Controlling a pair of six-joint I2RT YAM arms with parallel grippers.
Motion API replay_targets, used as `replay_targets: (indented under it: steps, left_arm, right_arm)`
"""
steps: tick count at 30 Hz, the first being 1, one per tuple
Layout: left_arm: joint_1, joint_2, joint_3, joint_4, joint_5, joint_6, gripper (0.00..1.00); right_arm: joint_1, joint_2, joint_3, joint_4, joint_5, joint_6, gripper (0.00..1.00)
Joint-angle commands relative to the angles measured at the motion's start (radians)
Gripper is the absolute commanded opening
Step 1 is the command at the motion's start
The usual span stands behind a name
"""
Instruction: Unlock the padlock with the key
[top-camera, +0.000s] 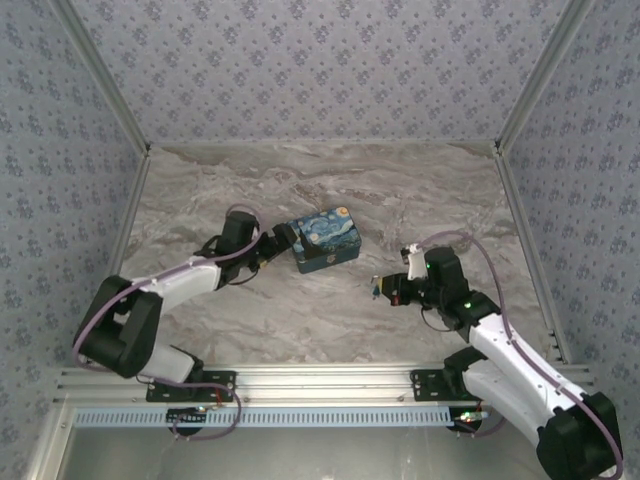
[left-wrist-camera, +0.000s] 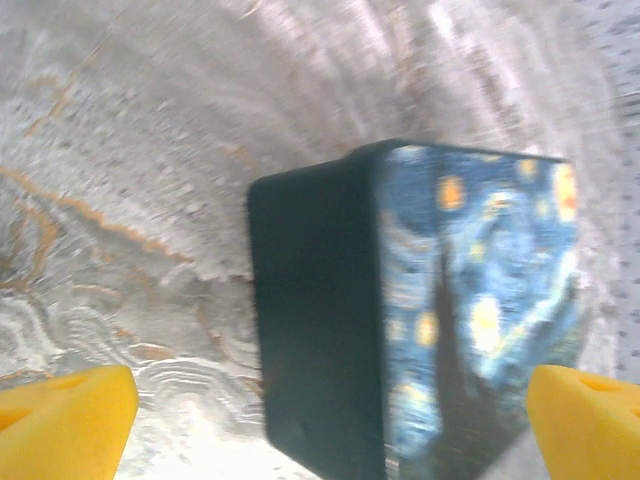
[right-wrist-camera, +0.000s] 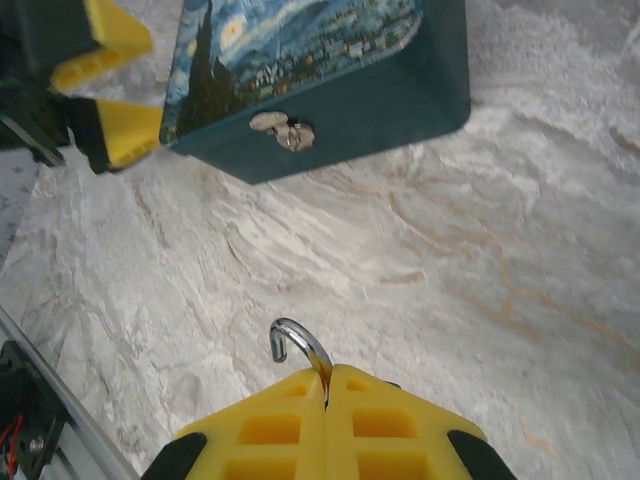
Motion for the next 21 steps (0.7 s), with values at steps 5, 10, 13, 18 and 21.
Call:
replay_targets:
  steps: [5, 10, 13, 18, 21]
  left_arm:
    - [0.022, -0.226, -0.003, -0.088, -0.014, 0.047, 0.99]
    - [0.045, -0.396, -0.037, -0.193, -0.065, 0.048, 0.99]
    - [0.055, -0.505, -0.061, -0.268, -0.108, 0.056, 0.99]
    - [0.060, -0.656, -0.080, -0.407, -0.199, 0.089, 1.00]
    - [0.060, -0.709, -0.073, -0.484, -0.247, 0.121, 0.99]
  right_arm:
    - [-0.001, -0.025, 0.068, -0.182, 0.007, -0.010, 0.04]
    - [0.005, -0.014, 0.084, -0.234, 0.008, -0.010, 0.04]
    - [0.011, -0.009, 0.086, -0.246, 0.009, 0.000, 0.04]
    - [0.028, 0.043, 0.101, -0.259, 0.005, 0.011, 0.03]
    - [0.052, 0.098, 0.117, -0.262, 0.014, 0.009, 0.03]
